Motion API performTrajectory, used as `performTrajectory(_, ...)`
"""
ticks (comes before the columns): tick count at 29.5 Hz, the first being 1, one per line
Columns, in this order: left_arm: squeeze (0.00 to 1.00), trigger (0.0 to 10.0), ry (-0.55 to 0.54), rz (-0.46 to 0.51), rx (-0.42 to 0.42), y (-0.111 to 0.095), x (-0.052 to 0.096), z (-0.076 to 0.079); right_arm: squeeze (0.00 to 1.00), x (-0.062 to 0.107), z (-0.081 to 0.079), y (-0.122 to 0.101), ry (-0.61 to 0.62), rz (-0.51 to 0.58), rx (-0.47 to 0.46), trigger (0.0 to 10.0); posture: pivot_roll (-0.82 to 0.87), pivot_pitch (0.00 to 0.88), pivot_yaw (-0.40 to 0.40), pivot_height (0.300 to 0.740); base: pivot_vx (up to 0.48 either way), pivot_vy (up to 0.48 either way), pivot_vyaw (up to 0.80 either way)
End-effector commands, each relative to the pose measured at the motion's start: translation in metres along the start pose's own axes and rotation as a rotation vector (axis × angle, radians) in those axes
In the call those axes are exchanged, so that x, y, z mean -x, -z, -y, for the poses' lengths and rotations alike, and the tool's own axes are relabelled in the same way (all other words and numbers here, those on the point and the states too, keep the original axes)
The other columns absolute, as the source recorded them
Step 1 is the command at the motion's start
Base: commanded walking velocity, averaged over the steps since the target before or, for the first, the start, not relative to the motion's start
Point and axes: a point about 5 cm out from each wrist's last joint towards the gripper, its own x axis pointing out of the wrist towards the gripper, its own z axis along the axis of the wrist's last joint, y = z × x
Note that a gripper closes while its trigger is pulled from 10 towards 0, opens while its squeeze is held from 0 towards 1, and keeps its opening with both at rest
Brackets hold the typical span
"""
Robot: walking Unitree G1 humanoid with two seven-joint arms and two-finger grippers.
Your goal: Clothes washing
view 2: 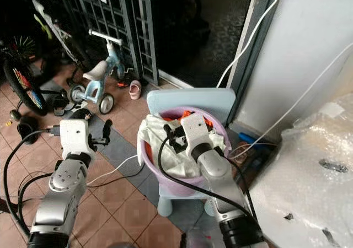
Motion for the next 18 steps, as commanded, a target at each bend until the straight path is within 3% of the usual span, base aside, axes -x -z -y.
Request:
performTrajectory(1,0.0,10.0,-0.027,-0.012,-0.023,0.0,-0.001,-0.009,0.0,-0.003,-0.006,-0.001,-0.015,-0.009,0.004,10.0,-0.03,0.014,0.025,0.74,0.0,0.0,0.0)
performTrajectory(7,0.0,10.0,-0.028,-0.019,-0.025,0.001,0.001,-0.009,0.0,-0.003,-0.001,0.008,0.008,-0.074,0.037,10.0,-0.02,0.02,0.02,0.74,0.0,0.0,0.0)
performTrajectory(10,0.0,10.0,-0.036,-0.043,-0.028,0.005,0.007,-0.012,0.0,-0.006,0.007,0.027,0.035,-0.208,0.051,10.0,0.0,0.038,0.009,0.74,0.0,0.0,0.0)
performTrajectory(12,0.0,10.0,-0.035,-0.069,-0.04,0.009,0.011,-0.013,0.0,-0.007,0.009,0.033,0.035,-0.24,0.048,10.0,0.01,0.043,0.005,0.74,0.0,0.0,0.0)
performTrajectory(18,0.0,10.0,-0.05,-0.198,-0.076,0.028,0.039,-0.027,0.0,-0.014,0.011,0.051,0.029,-0.332,0.002,10.0,0.08,0.105,-0.025,0.74,0.0,0.0,0.0)
